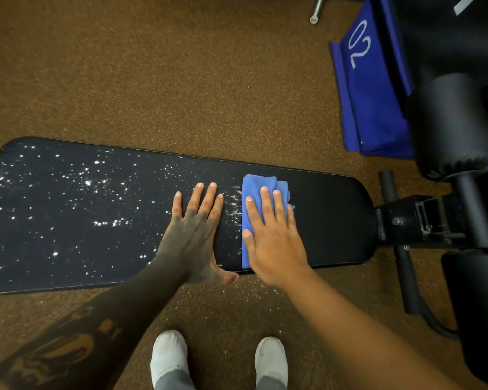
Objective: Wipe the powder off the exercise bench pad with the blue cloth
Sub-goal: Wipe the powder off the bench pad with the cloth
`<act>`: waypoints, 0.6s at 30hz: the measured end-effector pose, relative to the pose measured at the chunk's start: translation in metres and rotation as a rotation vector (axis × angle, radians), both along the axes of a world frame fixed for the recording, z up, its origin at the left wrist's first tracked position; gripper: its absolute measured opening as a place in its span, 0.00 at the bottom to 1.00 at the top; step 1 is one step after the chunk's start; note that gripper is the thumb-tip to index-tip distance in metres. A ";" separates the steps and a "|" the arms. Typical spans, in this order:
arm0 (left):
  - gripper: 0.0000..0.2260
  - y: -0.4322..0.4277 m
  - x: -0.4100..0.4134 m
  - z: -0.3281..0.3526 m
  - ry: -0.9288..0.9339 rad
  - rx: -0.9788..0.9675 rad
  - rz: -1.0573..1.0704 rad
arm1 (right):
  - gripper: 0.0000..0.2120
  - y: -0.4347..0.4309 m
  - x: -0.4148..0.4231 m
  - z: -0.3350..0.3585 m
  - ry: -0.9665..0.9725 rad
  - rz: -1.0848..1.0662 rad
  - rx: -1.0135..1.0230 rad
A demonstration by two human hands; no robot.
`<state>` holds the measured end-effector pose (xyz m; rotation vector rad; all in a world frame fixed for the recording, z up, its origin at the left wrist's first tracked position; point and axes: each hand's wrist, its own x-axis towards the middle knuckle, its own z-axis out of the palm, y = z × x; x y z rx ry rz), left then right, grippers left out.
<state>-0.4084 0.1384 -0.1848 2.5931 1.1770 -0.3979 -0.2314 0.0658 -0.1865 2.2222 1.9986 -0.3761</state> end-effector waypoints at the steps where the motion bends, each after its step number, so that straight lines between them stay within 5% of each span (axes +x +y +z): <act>1: 0.70 0.000 0.000 0.001 0.003 -0.001 -0.003 | 0.30 0.004 0.004 0.000 0.004 -0.002 -0.002; 8: 0.72 0.002 -0.011 0.002 0.026 -0.015 0.010 | 0.29 0.082 0.012 -0.004 -0.003 -0.233 0.026; 14: 0.72 0.001 -0.011 0.003 0.019 -0.008 0.022 | 0.29 0.065 0.012 -0.003 -0.009 0.024 0.066; 18: 0.72 0.002 -0.012 0.003 0.022 -0.019 0.024 | 0.29 0.074 0.011 -0.006 -0.032 -0.227 0.064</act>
